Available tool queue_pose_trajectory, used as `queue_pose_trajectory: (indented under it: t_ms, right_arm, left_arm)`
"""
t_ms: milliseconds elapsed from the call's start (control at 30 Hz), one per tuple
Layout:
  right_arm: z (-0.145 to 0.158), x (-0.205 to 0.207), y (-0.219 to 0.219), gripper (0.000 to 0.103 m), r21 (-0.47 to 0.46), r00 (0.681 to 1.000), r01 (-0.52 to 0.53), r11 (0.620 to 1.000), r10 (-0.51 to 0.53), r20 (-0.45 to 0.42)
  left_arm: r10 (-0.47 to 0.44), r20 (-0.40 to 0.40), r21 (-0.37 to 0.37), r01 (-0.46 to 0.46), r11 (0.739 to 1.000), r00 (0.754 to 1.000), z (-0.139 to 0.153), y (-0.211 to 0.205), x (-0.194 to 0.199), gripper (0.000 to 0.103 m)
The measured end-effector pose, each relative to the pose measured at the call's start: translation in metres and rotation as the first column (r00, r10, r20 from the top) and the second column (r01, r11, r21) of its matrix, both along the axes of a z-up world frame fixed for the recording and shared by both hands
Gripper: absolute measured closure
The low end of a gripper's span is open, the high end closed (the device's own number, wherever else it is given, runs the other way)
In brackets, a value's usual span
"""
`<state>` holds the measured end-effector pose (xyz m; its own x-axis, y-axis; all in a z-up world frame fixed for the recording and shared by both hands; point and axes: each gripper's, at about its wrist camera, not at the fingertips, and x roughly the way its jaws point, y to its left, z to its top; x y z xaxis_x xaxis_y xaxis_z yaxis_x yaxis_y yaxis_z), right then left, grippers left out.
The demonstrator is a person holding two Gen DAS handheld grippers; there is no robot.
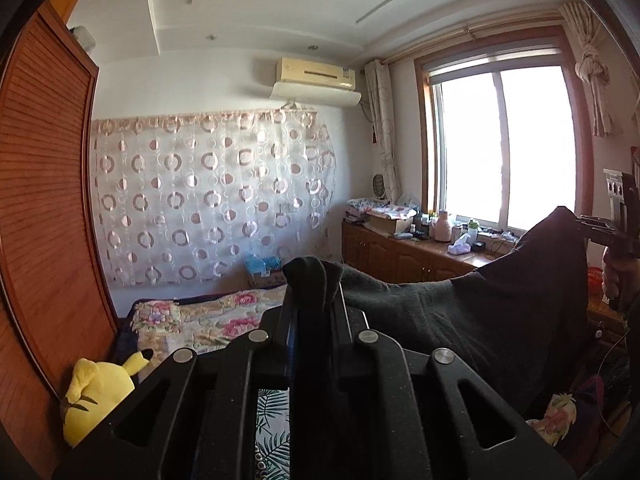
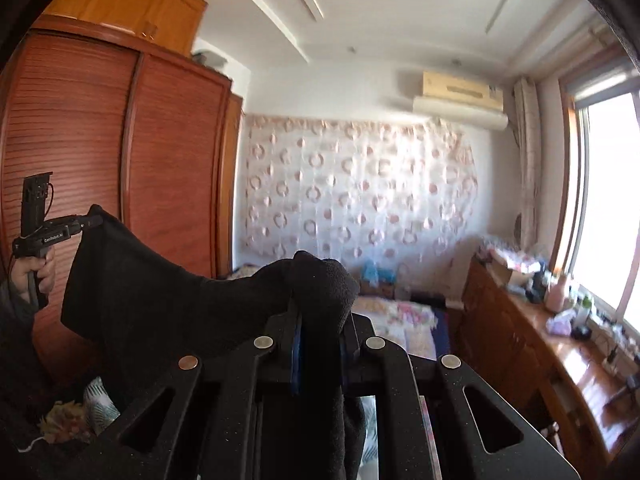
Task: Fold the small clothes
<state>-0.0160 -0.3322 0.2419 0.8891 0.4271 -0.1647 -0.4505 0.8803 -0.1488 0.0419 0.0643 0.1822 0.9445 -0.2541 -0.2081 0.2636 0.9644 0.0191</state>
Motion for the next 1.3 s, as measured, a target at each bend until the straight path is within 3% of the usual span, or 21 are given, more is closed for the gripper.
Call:
queue_pose_trajectory:
  t_ms: [233,433,667,767,1300]
  right_arm:
    - [-0.064,0.131,0.015,0.089,-0.033,0.987,0.03,0.999,-0.035,-0.159]
    - [-0.081,0.235,0.037,0.089,-0.077,0.954,0.08,0.994,-0.099,-0.283]
    - [-0.068,0.32,0.06,0.089,-0.076,0.921,0.107,0.991,-0.127,-0.369]
    - [-0.086,0.346,0.065,0.089,-0.088,0.904,0.106,0.99,-0.133,-0.406]
    - [-0.149,0.393,0.066,0.089,-0.13,0.817,0.099,0.986,-0.155,-0.555]
  left_arm:
    - [0.101,-0.165,0.067,-0.091,0.994,0.981,-0.107,-0.009,0.132,0.089]
    - [0.149,-0.284,0.099,-0.126,0.987,0.947,-0.171,-0.016,0.207,0.089]
    - [0.169,-0.346,0.11,-0.139,0.984,0.923,-0.186,-0.022,0.253,0.089]
    - [0.168,-0.376,0.116,-0.133,0.984,0.911,-0.196,-0.023,0.266,0.089]
    - [0.16,-0.516,0.17,-0.082,0.982,0.841,-0.244,-0.025,0.332,0.088]
